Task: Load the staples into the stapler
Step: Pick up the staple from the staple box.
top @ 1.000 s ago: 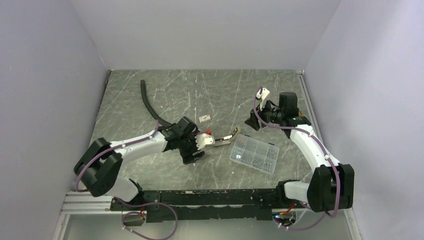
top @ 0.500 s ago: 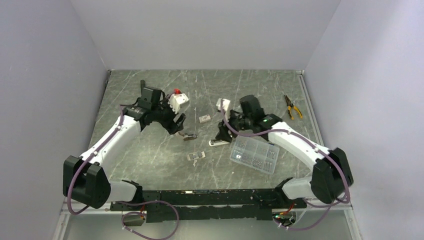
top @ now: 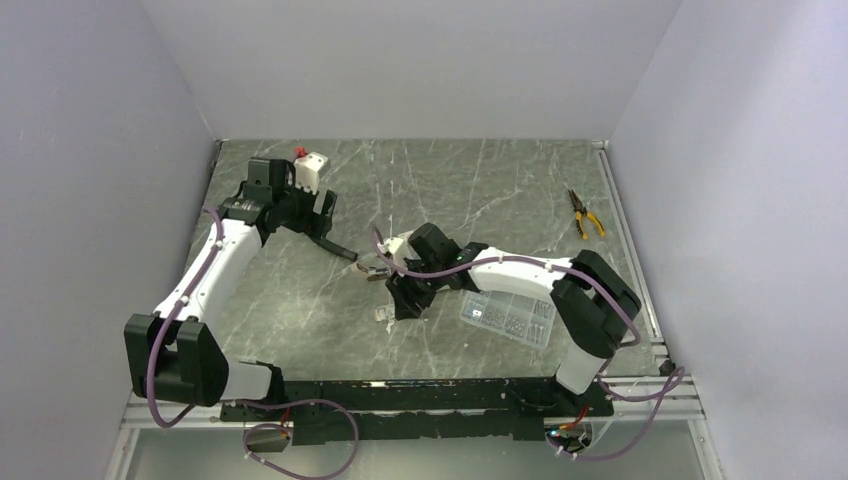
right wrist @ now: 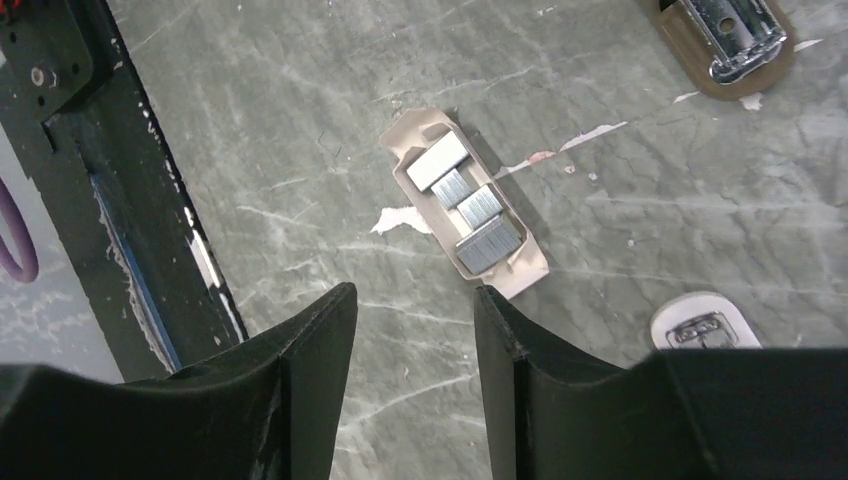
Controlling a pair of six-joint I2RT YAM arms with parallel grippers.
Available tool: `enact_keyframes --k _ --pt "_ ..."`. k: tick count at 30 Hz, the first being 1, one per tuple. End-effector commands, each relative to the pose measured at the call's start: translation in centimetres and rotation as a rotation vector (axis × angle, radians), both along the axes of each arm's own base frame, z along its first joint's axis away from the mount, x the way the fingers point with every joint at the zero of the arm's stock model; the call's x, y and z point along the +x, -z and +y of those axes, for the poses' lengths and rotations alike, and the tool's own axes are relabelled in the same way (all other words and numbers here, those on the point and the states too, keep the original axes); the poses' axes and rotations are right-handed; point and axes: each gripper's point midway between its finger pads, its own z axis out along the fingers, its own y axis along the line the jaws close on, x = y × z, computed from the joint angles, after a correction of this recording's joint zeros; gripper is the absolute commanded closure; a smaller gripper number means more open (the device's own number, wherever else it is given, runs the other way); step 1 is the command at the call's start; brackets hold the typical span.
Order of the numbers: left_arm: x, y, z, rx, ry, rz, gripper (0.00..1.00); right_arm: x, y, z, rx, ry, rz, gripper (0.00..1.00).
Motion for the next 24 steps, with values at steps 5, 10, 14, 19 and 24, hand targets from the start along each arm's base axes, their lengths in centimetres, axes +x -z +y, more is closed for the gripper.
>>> enact_keyframes --k 5,10,14,19,24 --pt "1.2 -1.1 0.8 -0.037 -0.087 -0.026 0.06 1.1 -1.2 2.8 0.039 0.056 0.042 0.51" --pt "1.3 -1.3 0.7 -0.045 -0.087 -0.034 0.06 1.2 -0.6 2.8 0.017 0.061 0.058 0.52" --pt "1.1 -1.6 0.4 -0.061 -0.076 -0.032 0.07 1.2 -0.1 2.9 0.006 0.06 0.072 0.52" --pt "1.0 -1.9 0.2 -0.072 -0.07 -0.045 0.07 1.1 0.7 2.9 -0.015 0.06 0.091 0.54" --pt "0.7 -2.0 0.1 -0.074 -0.064 -0.053 0.07 1.2 1.1 2.7 -0.032 0.065 0.091 0.56"
